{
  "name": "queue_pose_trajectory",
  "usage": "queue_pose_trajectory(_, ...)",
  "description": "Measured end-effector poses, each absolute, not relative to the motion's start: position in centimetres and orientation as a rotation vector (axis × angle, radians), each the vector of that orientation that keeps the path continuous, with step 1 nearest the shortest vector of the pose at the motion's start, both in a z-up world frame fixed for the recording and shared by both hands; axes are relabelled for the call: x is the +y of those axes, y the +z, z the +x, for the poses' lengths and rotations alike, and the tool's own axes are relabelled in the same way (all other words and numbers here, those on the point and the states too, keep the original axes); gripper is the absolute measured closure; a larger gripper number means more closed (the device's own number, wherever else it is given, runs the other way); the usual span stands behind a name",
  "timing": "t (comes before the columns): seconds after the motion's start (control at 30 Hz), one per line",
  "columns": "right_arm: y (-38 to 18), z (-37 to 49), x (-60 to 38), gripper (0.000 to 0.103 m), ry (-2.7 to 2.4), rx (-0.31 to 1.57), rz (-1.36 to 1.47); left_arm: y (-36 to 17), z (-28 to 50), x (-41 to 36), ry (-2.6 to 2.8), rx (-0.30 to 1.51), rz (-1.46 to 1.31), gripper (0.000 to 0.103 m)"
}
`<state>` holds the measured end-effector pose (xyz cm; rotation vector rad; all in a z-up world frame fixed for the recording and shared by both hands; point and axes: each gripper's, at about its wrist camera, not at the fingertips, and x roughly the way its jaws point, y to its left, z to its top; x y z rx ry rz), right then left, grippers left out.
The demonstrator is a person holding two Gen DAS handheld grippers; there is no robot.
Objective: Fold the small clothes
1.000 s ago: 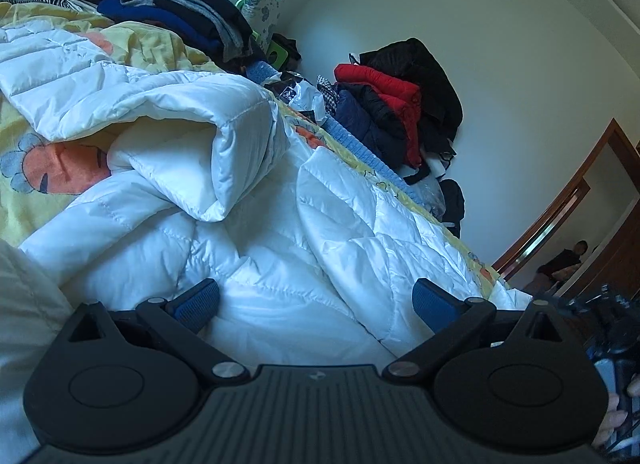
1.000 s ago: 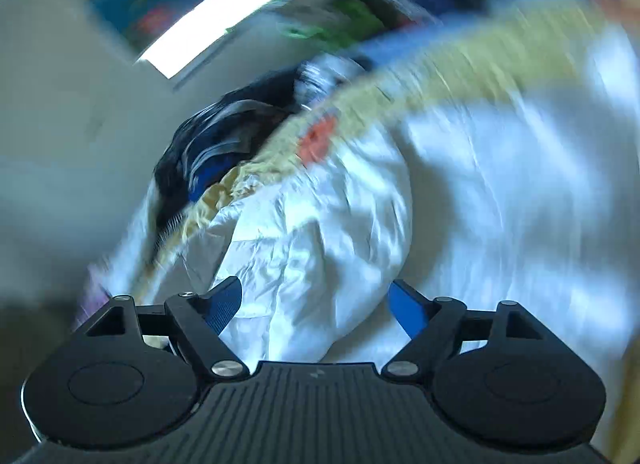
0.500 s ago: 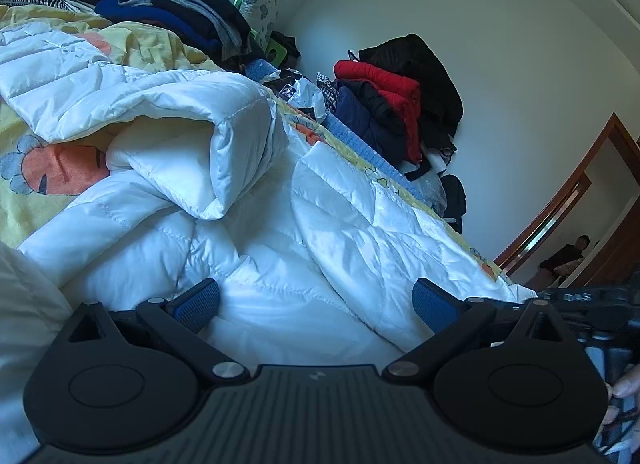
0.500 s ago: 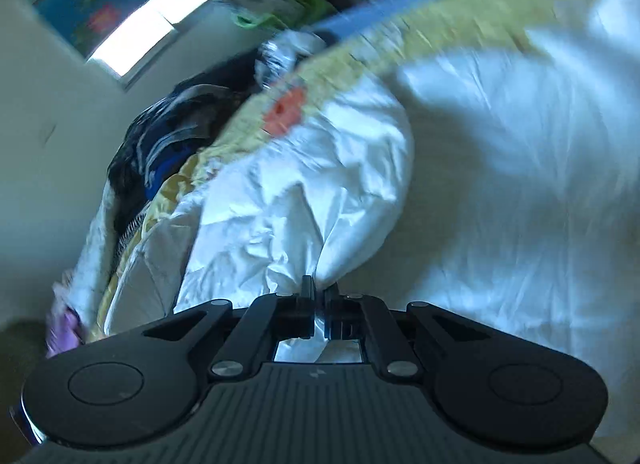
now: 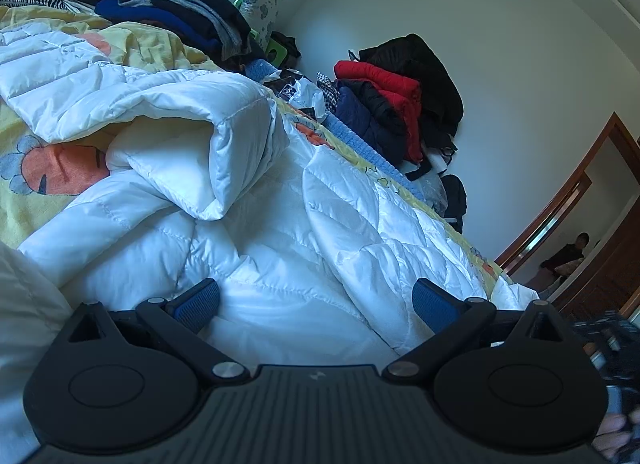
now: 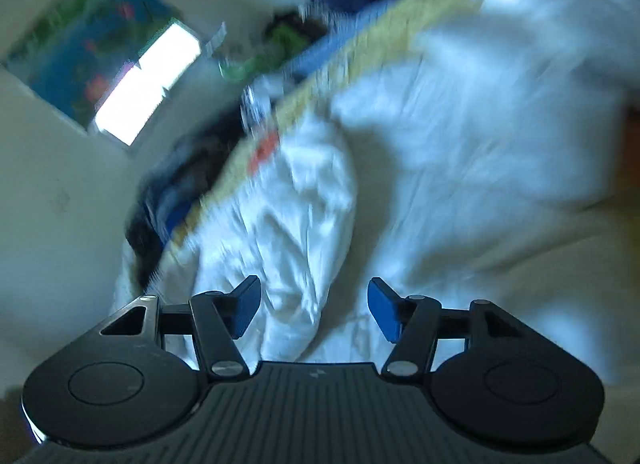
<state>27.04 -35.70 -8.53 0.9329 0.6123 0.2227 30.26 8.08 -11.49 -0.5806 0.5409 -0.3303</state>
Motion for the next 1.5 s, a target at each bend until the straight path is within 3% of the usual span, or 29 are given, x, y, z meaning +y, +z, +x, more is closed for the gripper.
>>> queue_pose_trajectory(0.1, -8.3, 23.5, -40.5, 0.037, 0.106, 0.469, 1.043, -11.5, 30.3, 8.1, -0.329, 0.54, -0.581, 0.0)
queue_pose_trajectory(0.17, -7.8, 22.4, -42.0, 0.038, -0.027, 0.446, 0.945, -11.5, 30.4, 8.1, -0.329, 0.539, -0.583, 0.0)
queue_pose_trajectory(0.33, -5.6, 22.6, -37.6, 0.039, -0.25, 0.487, 0.063, -11.5, 30.4, 8.1, -0.329, 0.538, -0.585, 0.0)
queue_pose_trajectory(0.43, -6.7, 23.1, -36.2, 0.04, -0.238, 0.488, -0.236, -11.5, 30.4, 8.1, -0.329, 0.538, -0.585, 0.0)
queue_pose_trajectory(0.73, -10.0, 26.2, -39.2, 0.043, -0.249, 0.645, -0.291, -11.6, 30.4, 8.1, -0.329, 0.539, -0.585, 0.0)
queue_pose_trajectory(0.93, -11.2, 26.7, -38.5, 0.045, -0.219, 0.617, -0.375, -11.6, 30.4, 8.1, -0.329, 0.539, -0.585, 0.0)
queue_pose_trajectory(0.97, -11.5, 27.1, -38.6, 0.057, -0.22, 0.619, -0.386, -11.6, 30.4, 8.1, -0.329, 0.538, -0.584, 0.0)
queue_pose_trajectory(1.0, -11.7, 27.5, -38.8, 0.085, -0.219, 0.628, -0.384, -11.6, 30.4, 8.1, -0.329, 0.539, -0.584, 0.0)
queue_pose_trajectory(1.03, -11.7, 27.9, -39.1, 0.093, -0.216, 0.633, -0.372, -11.6, 30.4, 8.1, -0.329, 0.538, -0.584, 0.0)
queue_pose_trajectory(1.3, -6.9, 25.0, -40.7, 0.094, -0.204, 0.494, -0.138, -11.3, 30.3, 8.0, -0.327, 0.534, -0.567, 0.0)
queue_pose_trajectory(1.5, -1.9, 22.9, -34.8, 0.094, 0.028, 0.43, -0.064, -7.6, 27.7, 7.1, -0.38, 0.479, -0.65, 0.0)
